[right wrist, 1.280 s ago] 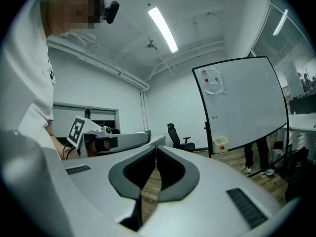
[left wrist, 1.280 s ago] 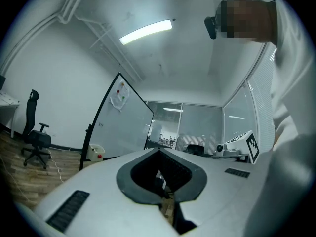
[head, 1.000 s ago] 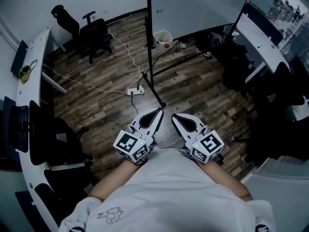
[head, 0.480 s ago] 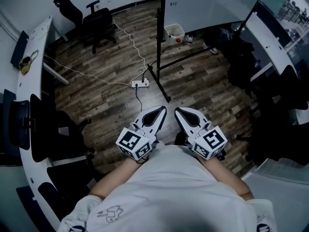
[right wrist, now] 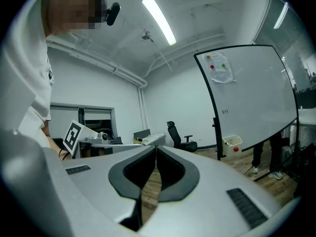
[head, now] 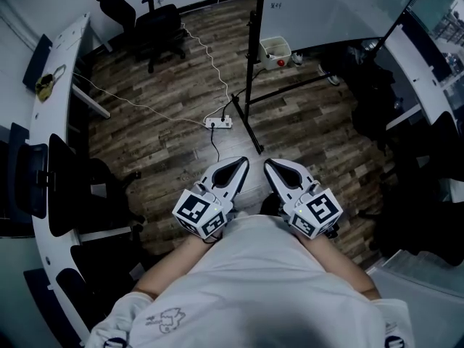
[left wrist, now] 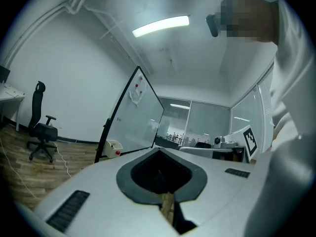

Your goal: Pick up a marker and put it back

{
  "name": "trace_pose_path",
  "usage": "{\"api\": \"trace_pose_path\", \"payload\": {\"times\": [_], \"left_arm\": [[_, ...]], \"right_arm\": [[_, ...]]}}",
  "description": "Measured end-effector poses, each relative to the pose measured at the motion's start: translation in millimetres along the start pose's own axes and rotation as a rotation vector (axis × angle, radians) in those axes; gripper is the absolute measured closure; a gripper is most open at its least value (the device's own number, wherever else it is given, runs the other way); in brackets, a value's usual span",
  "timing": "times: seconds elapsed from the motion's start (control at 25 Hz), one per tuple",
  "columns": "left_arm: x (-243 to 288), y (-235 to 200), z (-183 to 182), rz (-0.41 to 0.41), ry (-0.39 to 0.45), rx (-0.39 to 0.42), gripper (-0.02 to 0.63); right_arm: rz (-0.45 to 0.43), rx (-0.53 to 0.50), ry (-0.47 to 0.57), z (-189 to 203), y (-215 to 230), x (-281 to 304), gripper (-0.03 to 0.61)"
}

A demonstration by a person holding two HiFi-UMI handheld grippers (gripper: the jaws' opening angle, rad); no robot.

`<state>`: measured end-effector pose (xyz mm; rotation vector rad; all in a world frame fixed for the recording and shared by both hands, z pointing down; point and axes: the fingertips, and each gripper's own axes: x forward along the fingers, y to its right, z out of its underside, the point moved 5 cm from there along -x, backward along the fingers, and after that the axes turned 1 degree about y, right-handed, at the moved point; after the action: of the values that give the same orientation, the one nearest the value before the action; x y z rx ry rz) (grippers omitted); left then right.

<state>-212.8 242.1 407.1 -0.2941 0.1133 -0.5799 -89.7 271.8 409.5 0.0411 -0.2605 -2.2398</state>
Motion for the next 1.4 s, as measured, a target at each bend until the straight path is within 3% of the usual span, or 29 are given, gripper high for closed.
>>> {"api": "trace_pose_path", "payload": {"times": [0.52, 1.4], "left_arm": [[62, -38, 9, -0.068, -0.033, -0.027, 0.609], [262, -77, 3, -0.157, 0.001, -0.049, 0.609]], "right_arm": [[-0.077, 0.041, -0.042, 1, 73, 36, 0.566], [-0.142, 0.084, -0.083, -40, 285, 53, 0.566]]}}
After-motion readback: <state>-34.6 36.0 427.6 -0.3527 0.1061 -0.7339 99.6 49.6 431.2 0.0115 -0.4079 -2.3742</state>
